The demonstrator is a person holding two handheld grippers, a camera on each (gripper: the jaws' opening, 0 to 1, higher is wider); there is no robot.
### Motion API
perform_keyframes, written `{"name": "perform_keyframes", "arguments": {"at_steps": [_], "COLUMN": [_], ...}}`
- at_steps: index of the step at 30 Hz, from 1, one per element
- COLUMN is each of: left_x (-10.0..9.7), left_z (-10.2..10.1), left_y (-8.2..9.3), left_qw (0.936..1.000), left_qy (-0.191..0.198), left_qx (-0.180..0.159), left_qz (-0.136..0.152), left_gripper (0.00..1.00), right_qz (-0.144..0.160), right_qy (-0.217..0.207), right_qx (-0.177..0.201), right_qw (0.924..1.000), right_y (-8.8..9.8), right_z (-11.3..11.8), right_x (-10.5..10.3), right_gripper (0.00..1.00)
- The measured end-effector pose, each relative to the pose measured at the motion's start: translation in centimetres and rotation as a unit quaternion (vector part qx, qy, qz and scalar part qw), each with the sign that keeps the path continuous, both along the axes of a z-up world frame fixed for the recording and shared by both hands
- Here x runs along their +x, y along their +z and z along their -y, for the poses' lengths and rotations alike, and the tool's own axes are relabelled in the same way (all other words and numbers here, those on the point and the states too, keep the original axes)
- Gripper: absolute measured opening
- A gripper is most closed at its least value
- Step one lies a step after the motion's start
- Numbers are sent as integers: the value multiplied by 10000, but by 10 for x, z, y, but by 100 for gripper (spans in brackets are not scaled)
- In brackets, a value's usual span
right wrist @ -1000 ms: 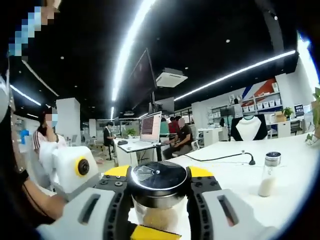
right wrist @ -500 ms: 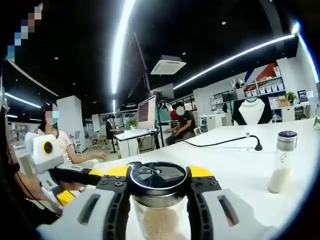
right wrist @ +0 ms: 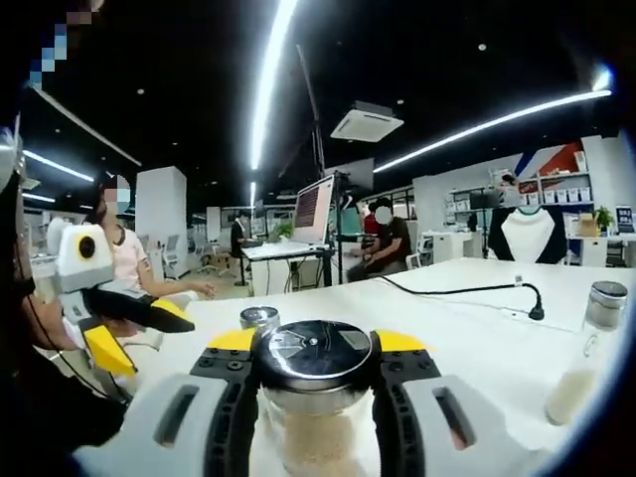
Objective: Rotate the seasoning bottle until the label or dispensing opening points toward the visible target arrow and the bottle remains upright within the marked orientation range
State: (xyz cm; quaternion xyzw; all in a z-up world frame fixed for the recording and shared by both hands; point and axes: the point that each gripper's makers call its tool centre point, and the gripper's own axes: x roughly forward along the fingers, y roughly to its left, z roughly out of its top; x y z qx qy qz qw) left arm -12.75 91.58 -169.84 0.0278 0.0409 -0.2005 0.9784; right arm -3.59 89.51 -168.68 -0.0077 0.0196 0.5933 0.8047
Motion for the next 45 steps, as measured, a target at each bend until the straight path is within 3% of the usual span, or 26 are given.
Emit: {"name": "perform_keyframes", "arguments": {"at_steps": [5, 7, 9, 11, 15, 17, 21, 24, 28, 36, 45], "left_x": [2, 2, 2, 3, 8, 11, 13, 14, 17, 19, 23], "left_z": [6, 9, 12, 13, 12, 14, 16, 16, 2, -16, -22], "left_y": [6, 7, 8, 9, 6, 5, -4, -7, -6, -13, -17], "left_qw": [10000, 10000, 9999, 9999, 10000, 10000, 9998, 9994, 9971, 9963, 9958], "left_qy": [-41, -71, -104, -82, 43, 72, 101, 191, 554, 755, 799], "left_qx": [2, 7, -19, -46, -43, 16, 140, 254, 520, 407, 402], "left_qz": [56, 60, 54, 37, -66, -61, -128, -107, 25, -110, -194], "left_gripper": [46, 46, 46, 46, 46, 50, 58, 66, 74, 74, 72], "right_qz": [-60, -50, -46, -33, -102, -295, -465, -542, -385, -437, -339], "right_qy": [-73, -142, -193, -355, -1149, -1780, -2872, -3352, -3807, -4049, -4177], "right_qx": [-10, -39, -6, 334, 958, 1184, 806, 588, 299, 233, 166], "right_qw": [10000, 9999, 9998, 9988, 9887, 9764, 9534, 9387, 9234, 9130, 9078], "right_y": [2, 4, 11, 27, 49, 47, 17, -2, -11, -14, -9], "right_z": [0, 1, 6, 15, 55, 87, 136, 162, 185, 198, 193], "right_x": [-1, -2, -8, -12, -9, -2, 15, 22, 40, 88, 136], "right_gripper": [42, 51, 52, 51, 50, 50, 49, 49, 50, 50, 48]}}
